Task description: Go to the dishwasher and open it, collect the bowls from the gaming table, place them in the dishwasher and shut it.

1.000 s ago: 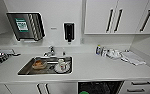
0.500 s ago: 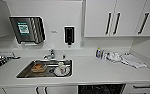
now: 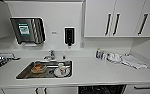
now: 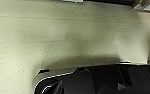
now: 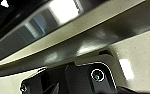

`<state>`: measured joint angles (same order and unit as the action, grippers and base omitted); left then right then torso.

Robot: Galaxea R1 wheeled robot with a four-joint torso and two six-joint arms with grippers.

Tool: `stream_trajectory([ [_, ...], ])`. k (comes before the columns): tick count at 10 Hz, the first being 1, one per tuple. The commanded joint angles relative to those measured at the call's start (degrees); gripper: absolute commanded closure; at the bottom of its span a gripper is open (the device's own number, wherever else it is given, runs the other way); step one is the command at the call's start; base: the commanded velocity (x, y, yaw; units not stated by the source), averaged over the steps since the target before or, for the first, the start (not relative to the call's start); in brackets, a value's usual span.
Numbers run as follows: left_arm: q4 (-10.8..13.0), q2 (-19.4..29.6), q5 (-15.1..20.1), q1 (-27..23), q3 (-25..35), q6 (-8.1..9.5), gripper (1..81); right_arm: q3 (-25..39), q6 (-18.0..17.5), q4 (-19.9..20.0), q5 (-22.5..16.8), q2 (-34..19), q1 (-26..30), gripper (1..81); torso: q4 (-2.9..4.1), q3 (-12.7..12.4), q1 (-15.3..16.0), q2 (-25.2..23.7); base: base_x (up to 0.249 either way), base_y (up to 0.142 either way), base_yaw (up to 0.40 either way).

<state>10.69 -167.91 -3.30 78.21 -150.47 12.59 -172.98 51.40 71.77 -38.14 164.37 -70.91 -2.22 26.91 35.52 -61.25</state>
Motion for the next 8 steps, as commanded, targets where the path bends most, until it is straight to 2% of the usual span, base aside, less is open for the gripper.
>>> stream_trajectory([
  [1, 0.21, 0.64, 2.34, -3.90, 0.08, -0.11, 1.0, -1.12, 0.20, 9.15, -5.01, -0.42, 5.47, 1.0, 0.00, 0.00, 0.00, -0.02, 0.000, 0.000, 0.000],
  [3, 0.21, 0.64, 2.78, -3.90, 0.00, -0.11, 1.0, -0.07, 0.28, 15.22, -5.45, 0.37, 5.56, 1.0, 0.00, 0.00, 0.02, 0.00, 0.000, 0.000, 0.000],
  [5, 0.12, 0.82, 2.86, -3.72, 0.09, -0.11, 1.0, 1.96, 0.28, 19.55, -5.80, 0.90, 5.56, 1.0, 0.00, 0.00, 0.05, 0.00, 0.000, 0.000, 0.000],
  [6, 0.12, 1.08, 2.86, -3.64, 0.00, -0.11, 1.0, 2.75, 0.28, 21.30, -5.89, 1.16, 5.64, 1.0, 0.00, 0.00, 0.05, 0.00, 0.000, 0.000, 0.000],
  [8, -0.14, 1.26, 2.86, -3.64, 0.00, -0.11, 1.0, 3.28, 0.20, 21.84, -6.06, 1.52, 6.43, 1.0, 0.00, 0.00, 0.07, 0.00, 0.000, 0.000, 0.000],
])
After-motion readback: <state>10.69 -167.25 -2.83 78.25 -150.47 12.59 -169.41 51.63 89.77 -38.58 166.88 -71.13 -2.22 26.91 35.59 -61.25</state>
